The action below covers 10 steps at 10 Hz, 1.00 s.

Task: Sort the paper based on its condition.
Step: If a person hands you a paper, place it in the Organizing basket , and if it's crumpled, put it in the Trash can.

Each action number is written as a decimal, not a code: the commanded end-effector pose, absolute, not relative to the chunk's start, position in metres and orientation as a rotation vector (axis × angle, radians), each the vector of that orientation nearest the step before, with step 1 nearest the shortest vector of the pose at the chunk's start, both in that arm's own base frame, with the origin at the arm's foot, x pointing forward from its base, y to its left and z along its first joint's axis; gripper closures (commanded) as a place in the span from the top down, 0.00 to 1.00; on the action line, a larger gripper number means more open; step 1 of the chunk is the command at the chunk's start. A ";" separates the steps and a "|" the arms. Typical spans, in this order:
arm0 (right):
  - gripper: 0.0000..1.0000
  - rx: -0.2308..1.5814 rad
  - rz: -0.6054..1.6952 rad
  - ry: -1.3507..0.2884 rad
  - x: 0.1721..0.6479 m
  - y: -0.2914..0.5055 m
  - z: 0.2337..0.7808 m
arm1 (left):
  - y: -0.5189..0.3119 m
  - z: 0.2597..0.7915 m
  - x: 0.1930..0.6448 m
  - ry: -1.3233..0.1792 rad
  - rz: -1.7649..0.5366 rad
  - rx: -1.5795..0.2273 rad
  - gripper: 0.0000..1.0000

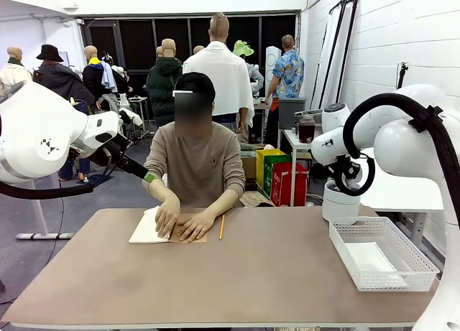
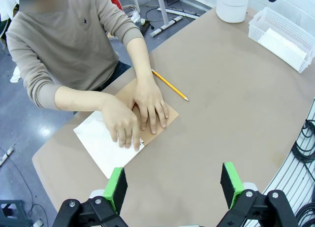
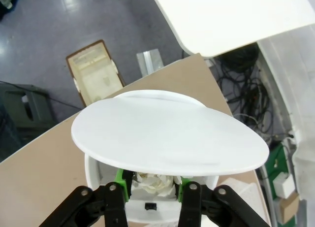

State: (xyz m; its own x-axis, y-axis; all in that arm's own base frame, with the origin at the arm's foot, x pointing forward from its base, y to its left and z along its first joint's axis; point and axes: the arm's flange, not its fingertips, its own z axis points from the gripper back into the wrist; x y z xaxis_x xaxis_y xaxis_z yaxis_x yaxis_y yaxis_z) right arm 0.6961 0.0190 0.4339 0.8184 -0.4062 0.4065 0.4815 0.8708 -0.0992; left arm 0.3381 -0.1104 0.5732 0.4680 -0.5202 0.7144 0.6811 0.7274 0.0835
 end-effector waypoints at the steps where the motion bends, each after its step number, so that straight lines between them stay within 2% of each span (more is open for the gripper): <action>1: 0.73 -0.190 -0.492 -0.355 0.705 0.022 0.437 | -0.109 0.573 0.338 -0.789 -0.744 -0.233 1.00; 2: 0.93 -0.185 -0.490 -0.349 0.705 0.022 0.437 | -0.109 0.573 0.338 -0.789 -0.744 -0.233 1.00; 3: 1.00 -0.184 -0.489 -0.347 0.703 0.022 0.437 | -0.109 0.573 0.338 -0.789 -0.744 -0.233 1.00; 8: 1.00 -0.170 -0.493 -0.330 0.699 0.025 0.447 | -0.109 0.573 0.338 -0.789 -0.744 -0.233 1.00; 10: 1.00 -0.192 -0.488 -0.370 0.696 0.022 0.441 | -0.109 0.573 0.338 -0.789 -0.744 -0.233 1.00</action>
State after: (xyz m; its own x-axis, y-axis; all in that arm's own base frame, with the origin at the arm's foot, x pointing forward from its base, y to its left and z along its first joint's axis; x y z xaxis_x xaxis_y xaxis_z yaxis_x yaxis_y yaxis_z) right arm 0.6949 0.0223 0.4424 0.8193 -0.4254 0.3844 0.4923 0.8656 -0.0912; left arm 0.3381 -0.1104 0.5732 0.4680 -0.5202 0.7144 0.6811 0.7274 0.0835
